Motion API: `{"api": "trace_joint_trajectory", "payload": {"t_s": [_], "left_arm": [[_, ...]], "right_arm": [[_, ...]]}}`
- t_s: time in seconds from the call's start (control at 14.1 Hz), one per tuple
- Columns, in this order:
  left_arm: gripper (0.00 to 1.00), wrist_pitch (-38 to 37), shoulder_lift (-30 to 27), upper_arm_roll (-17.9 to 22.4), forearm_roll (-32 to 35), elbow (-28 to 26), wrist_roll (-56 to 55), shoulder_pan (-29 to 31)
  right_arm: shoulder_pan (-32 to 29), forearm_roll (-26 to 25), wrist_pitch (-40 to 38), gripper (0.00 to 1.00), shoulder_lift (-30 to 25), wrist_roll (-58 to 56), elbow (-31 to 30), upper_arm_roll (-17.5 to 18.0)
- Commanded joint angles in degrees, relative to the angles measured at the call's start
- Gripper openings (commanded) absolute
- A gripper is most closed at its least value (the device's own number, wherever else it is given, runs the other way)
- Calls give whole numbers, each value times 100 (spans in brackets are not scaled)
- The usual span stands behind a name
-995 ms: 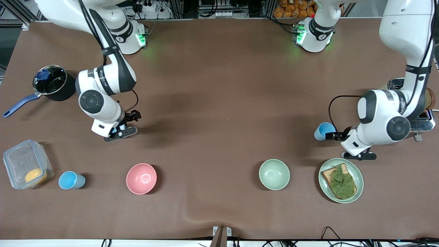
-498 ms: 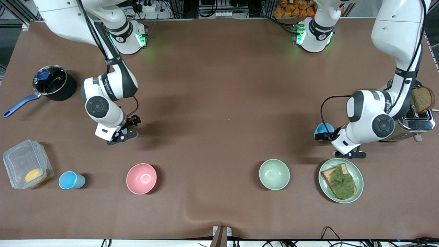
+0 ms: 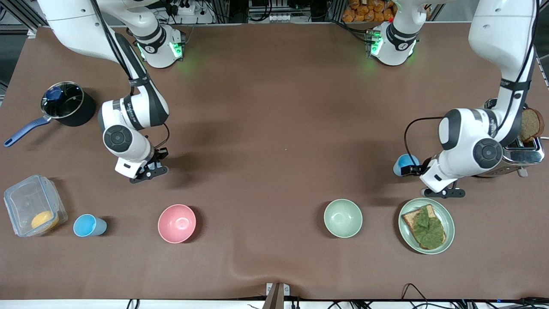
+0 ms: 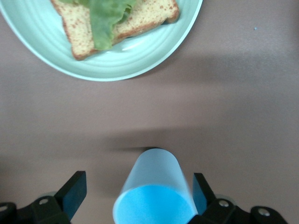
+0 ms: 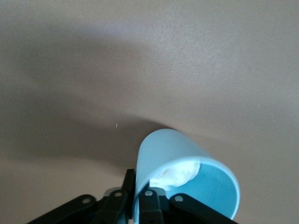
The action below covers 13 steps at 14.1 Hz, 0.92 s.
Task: Stack blue cups with both arms
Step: 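Close the right gripper on its blue cup while the left gripper grips its cup, then carry the blue cup with the right gripper toward the table middle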
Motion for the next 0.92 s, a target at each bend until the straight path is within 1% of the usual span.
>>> {"api": "trace_joint_trajectory", "payload": {"t_s": [0.0, 0.21, 0.36, 0.43, 0.57, 0.71, 0.85], "left_arm": [[100, -211, -247, -18, 108, -112, -107, 52], [100, -211, -159, -18, 108, -130, -116, 52], [100, -203, -54, -1, 108, -130, -116, 52], [100, -202, -1, -1, 117, -130, -116, 52], [100, -202, 78, 8, 143, -165, -116, 52], [100, -168, 140, 17, 205, -165, -116, 61], [100, -54, 236, 17, 205, -148, -125, 61]], "right_arm": [[-7, -75, -1167, 0, 13, 113, 861, 99], [300, 39, -2092, 0, 13, 122, 1635, 99], [563, 503, -2768, 0, 12, 357, 2180, 99], [678, 680, -2963, 0, 13, 620, 2357, 99], [1081, 1005, -3026, 0, 13, 1200, 2464, 99], [1546, 1225, -2956, 0, 21, 2103, 2499, 99], [2135, 1279, -2938, 0, 196, 3044, 2717, 99]]}}
